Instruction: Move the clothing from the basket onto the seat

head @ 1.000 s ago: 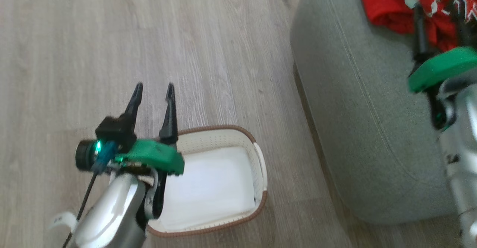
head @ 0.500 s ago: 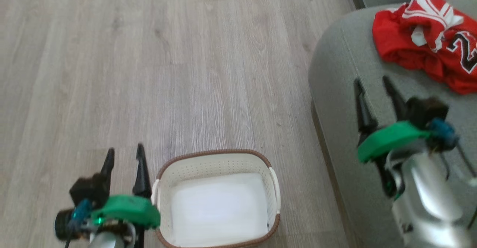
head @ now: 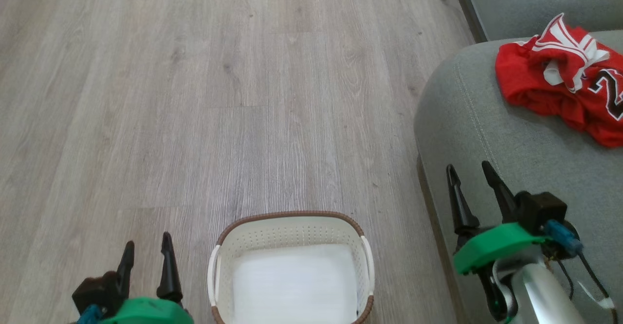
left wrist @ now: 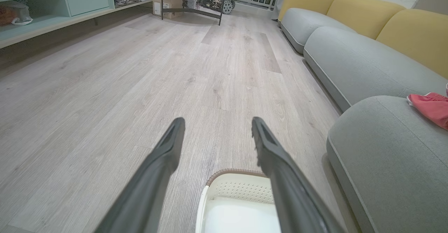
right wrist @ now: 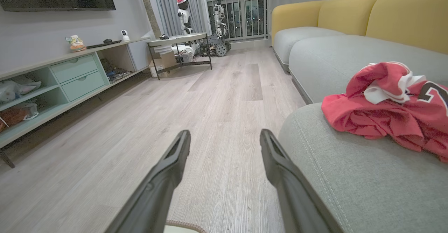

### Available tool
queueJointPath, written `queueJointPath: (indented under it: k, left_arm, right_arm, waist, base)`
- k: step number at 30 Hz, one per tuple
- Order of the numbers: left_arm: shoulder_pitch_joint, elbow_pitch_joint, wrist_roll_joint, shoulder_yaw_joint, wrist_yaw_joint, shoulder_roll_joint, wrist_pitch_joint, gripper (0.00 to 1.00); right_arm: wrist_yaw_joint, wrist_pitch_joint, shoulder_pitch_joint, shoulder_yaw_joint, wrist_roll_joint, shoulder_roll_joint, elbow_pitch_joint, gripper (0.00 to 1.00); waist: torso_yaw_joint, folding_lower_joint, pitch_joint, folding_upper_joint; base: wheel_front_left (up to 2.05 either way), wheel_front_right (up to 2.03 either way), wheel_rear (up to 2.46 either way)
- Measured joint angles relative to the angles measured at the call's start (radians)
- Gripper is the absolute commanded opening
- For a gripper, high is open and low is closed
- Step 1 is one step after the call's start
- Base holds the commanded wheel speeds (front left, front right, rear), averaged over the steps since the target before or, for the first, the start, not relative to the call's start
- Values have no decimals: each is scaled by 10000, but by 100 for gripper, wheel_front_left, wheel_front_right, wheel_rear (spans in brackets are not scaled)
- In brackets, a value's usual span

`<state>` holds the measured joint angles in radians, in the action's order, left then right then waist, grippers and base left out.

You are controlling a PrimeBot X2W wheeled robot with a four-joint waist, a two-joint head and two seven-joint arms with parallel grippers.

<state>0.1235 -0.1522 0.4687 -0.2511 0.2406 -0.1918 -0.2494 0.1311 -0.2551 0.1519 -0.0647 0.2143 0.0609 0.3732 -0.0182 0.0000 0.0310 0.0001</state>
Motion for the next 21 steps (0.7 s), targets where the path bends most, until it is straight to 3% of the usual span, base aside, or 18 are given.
queueJointPath:
  k: [21]
  left_arm:
    - [120,-255,-535,414,-660,314,0,100]
  right_arm:
    - [0,0,-437,-15,349,-42,485,100]
  waist:
    - [215,0,188,0]
  base:
    - [0,0,0]
